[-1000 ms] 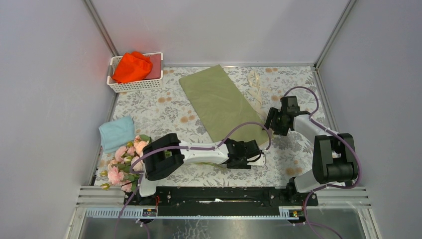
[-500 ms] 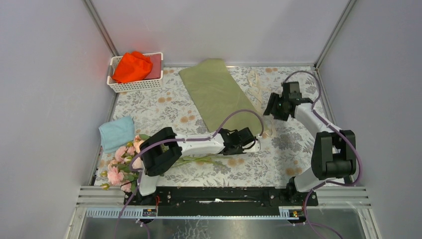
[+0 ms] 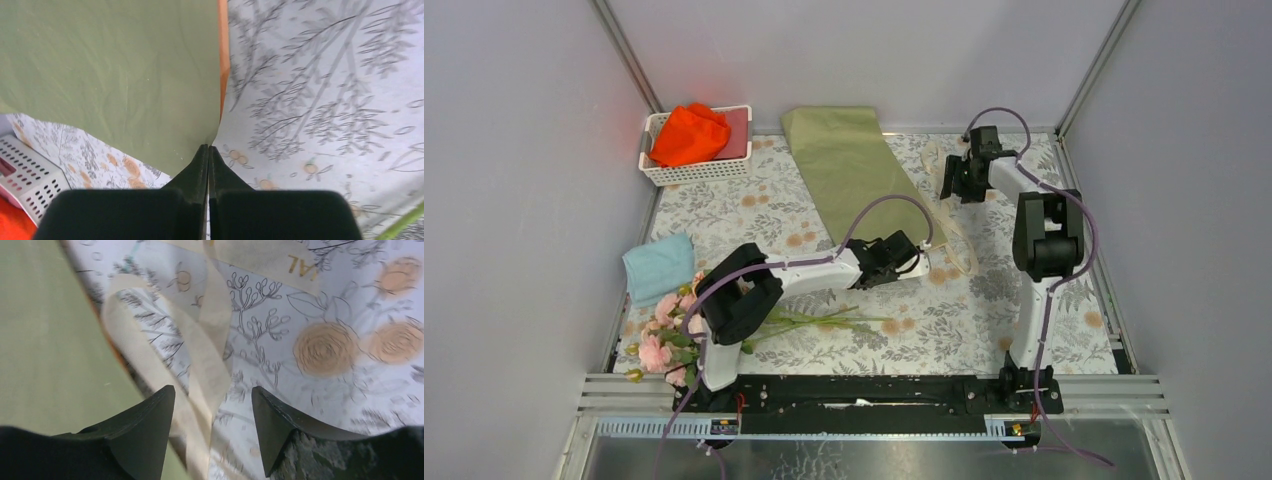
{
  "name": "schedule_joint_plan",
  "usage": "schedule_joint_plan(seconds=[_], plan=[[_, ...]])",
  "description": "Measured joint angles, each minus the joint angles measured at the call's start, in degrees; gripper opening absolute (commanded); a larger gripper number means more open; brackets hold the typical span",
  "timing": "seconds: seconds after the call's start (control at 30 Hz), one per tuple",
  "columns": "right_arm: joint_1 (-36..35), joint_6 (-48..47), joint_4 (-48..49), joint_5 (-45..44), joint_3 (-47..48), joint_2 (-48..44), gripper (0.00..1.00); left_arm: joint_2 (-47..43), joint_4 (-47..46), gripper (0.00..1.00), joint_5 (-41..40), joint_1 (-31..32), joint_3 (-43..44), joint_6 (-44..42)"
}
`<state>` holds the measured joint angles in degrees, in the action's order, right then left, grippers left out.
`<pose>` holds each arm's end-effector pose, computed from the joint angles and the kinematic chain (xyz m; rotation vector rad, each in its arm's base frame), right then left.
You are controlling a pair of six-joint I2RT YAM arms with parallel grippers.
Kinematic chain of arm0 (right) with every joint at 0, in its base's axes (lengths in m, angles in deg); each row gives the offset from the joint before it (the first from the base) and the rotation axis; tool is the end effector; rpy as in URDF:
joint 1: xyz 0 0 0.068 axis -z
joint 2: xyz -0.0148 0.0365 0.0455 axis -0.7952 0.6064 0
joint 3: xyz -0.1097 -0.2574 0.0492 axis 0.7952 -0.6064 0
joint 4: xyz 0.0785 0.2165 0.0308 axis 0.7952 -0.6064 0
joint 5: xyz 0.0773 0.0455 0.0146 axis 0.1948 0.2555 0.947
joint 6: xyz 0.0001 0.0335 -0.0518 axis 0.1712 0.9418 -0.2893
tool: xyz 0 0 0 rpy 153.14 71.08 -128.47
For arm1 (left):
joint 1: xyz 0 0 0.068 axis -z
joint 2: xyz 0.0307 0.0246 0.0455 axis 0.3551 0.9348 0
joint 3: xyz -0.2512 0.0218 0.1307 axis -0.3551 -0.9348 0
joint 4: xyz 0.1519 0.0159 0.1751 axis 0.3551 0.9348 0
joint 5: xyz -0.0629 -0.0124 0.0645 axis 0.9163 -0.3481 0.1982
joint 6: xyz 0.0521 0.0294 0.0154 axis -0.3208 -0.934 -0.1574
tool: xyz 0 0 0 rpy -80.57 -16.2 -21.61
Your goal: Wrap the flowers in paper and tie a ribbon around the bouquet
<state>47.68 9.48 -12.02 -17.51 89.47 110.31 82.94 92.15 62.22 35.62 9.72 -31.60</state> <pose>0.4489 0.0460 0.2073 0.0436 2.4804 0.2896 0.2218 -0.3074 0.1841 1.6594 2.0180 0.2574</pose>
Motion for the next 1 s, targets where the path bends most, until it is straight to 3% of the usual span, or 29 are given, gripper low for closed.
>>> schedule_joint_plan(seconds=[0.1, 0.23, 0.27, 0.3, 0.53, 0.7, 0.73, 0.8, 0.87, 1.0], plan=[[-0.35, -1.16, -1.6, -0.09, 3.63, 5.75, 0.61, -1.22, -0.52, 0.0, -0.44, -1.73, -1.11, 0.02], [-1.6, -2.73, -1.9, -2.36, 10.47, 9.16, 0.12, -3.87, -0.98, 0.0, -1.22, -3.56, -2.56, 0.04], [-1.9, -2.99, -1.99, -3.02, 10.88, 9.77, 0.03, -4.68, -1.11, 0.0, -1.25, -4.02, -2.84, 0.09], [-2.12, -2.89, -1.97, -4.11, 10.69, 10.08, 0.0, -5.4, -1.16, 0.0, -1.25, -4.46, -3.04, 0.2], [1.31, 0.04, 1.42, -12.68, 2.78, 5.88, 0.0, -11.02, -1.75, 0.0, 0.68, -8.85, -3.48, 1.92], [13.88, 2.56, 3.17, -16.74, -4.83, 0.15, 0.0, -13.6, -2.86, 0.0, 1.38, -11.52, -5.03, 2.97], [16.26, 2.78, 3.28, -17.68, -5.68, -0.83, 0.07, -13.9, -3.04, 0.0, 1.57, -11.91, -5.42, 3.21], [20.33, 2.91, 2.99, -19.74, -6.88, -3.02, 0.33, -14.32, -3.15, 0.0, 2.01, -12.61, -6.05, 3.63], [21.18, 3.3, 2.58, -20.33, -6.91, -4.52, 0.51, -14.6, -3.15, 0.0, 2.84, -13.11, -6.54, 4.11], [14.88, 2.49, 0.52, -22.36, -7.08, -8.31, 0.64, -14.97, -3.3, 0.0, 4.13, -13.42, -7.5, 4.63]])
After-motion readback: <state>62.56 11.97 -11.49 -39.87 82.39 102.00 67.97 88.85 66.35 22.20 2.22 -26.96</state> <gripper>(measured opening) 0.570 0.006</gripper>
